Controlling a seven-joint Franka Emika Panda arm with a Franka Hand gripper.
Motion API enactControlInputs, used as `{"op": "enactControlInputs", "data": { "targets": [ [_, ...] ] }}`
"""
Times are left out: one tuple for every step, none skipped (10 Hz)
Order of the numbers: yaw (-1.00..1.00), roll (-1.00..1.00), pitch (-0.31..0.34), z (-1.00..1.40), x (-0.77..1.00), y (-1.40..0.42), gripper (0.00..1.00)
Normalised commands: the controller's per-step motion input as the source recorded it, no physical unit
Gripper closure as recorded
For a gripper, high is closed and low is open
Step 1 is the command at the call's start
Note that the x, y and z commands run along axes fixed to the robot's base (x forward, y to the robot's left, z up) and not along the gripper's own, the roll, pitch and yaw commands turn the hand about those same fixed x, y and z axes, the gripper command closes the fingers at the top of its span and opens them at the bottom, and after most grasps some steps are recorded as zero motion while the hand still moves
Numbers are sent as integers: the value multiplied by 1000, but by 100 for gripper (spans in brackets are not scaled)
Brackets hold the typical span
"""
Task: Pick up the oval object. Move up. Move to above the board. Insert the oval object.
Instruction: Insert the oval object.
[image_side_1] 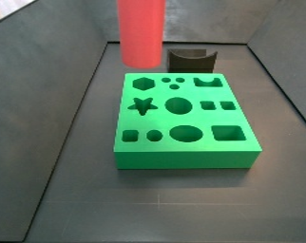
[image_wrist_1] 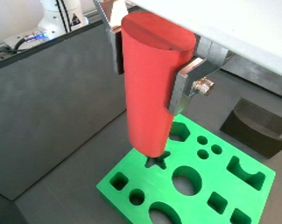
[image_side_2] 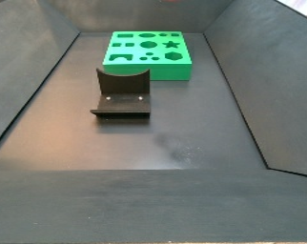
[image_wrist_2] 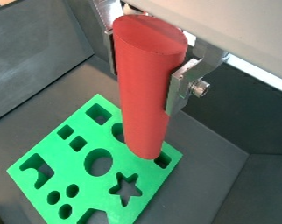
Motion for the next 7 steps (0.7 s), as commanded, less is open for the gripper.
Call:
{"op": "enactControlInputs", "data": {
  "targets": [
    [26,177,186,0,603,-34,100],
    [0,91,183,0,626,0,100],
    [0,-14,146,0,597,0,100],
    [0,-94,134,-29,637,0,100],
    [-6,-166,144,-49,660,14,100],
    [-34,-383,127,-86,686,60,100],
    [-69,-433,101,-86,703,0,100]
  ]
}}
